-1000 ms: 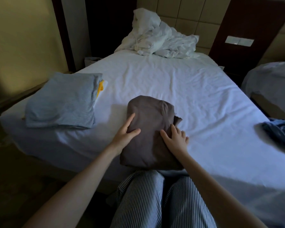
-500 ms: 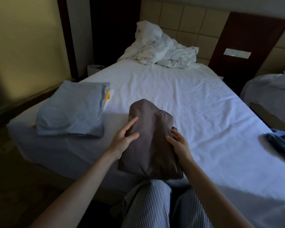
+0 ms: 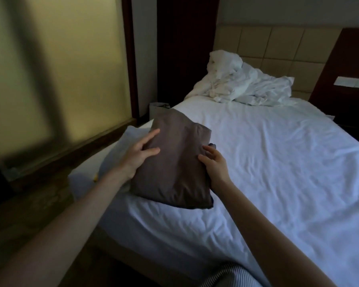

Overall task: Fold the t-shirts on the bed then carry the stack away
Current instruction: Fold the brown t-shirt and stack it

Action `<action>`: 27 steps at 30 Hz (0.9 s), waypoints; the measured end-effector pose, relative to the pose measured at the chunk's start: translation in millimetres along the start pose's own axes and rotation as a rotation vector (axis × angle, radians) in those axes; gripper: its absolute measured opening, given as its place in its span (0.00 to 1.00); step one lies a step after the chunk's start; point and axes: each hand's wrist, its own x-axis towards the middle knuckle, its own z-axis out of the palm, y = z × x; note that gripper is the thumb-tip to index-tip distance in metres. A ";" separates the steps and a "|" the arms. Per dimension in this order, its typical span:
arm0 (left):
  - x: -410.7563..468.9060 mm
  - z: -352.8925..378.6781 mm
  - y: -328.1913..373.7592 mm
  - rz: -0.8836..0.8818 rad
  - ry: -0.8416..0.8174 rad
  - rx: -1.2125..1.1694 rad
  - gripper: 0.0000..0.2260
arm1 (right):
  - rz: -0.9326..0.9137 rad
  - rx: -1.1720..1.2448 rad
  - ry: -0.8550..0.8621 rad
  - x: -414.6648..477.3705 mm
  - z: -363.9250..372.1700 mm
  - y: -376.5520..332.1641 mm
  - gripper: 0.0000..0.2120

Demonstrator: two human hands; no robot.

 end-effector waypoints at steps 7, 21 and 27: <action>46.7 -93.1 1.7 -0.162 0.118 0.212 0.22 | -0.123 -0.389 -0.141 46.4 86.2 -8.1 0.16; 105.4 -61.5 -62.6 -0.303 -0.056 1.315 0.24 | -0.251 -1.237 -0.385 30.0 132.8 68.9 0.39; 115.1 -66.3 -93.1 -0.315 -0.099 1.313 0.24 | -0.342 -1.216 -0.267 37.1 131.5 109.2 0.46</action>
